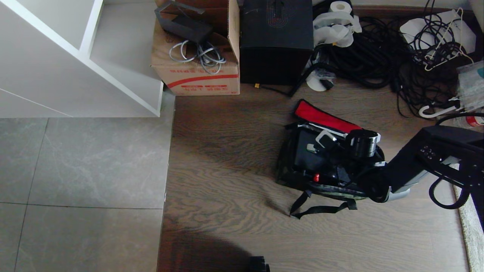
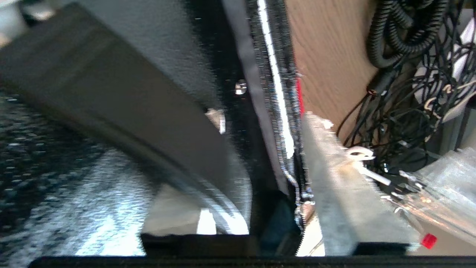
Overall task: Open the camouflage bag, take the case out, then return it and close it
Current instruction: Lift the black box
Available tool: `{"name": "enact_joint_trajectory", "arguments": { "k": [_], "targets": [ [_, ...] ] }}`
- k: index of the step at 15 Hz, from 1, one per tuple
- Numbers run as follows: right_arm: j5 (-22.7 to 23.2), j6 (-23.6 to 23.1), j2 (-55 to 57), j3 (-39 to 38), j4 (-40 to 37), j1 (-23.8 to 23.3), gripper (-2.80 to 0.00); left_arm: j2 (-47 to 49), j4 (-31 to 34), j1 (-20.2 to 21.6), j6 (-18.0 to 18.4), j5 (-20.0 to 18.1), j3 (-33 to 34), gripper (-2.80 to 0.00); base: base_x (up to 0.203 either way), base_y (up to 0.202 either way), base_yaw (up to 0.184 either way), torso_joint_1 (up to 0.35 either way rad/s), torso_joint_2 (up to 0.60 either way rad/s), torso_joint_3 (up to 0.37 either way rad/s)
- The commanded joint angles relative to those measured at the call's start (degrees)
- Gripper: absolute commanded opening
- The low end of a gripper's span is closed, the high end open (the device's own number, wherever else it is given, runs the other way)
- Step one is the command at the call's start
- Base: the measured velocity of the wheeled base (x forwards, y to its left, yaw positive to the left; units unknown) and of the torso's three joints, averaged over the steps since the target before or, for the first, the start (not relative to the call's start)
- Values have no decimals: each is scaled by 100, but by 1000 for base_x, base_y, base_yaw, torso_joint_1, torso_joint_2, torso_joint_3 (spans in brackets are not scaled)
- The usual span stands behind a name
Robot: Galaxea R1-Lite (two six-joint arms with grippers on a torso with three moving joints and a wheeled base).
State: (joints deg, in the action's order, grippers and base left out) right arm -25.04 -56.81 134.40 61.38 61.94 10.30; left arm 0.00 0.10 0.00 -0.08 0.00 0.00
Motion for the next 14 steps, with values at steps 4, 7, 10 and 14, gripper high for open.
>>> {"name": "enact_joint_trajectory", "arguments": {
  "k": [4, 7, 10, 14],
  "targets": [
    [-12, -50, -62, -215, 108, 24, -280, 9, -1, 0, -1, 0, 0, -280, 0, 0, 0, 0, 0, 0],
    [-56, -19, -295, -198, 99, 53, -280, 9, -1, 0, -1, 0, 0, -280, 0, 0, 0, 0, 0, 0],
    [-88, 18, -737, -206, 106, 123, -280, 9, -1, 0, -1, 0, 0, -280, 0, 0, 0, 0, 0, 0],
    [-277, 131, -1247, -536, 409, 242, -280, 9, -1, 0, -1, 0, 0, -280, 0, 0, 0, 0, 0, 0]
  ]
}}
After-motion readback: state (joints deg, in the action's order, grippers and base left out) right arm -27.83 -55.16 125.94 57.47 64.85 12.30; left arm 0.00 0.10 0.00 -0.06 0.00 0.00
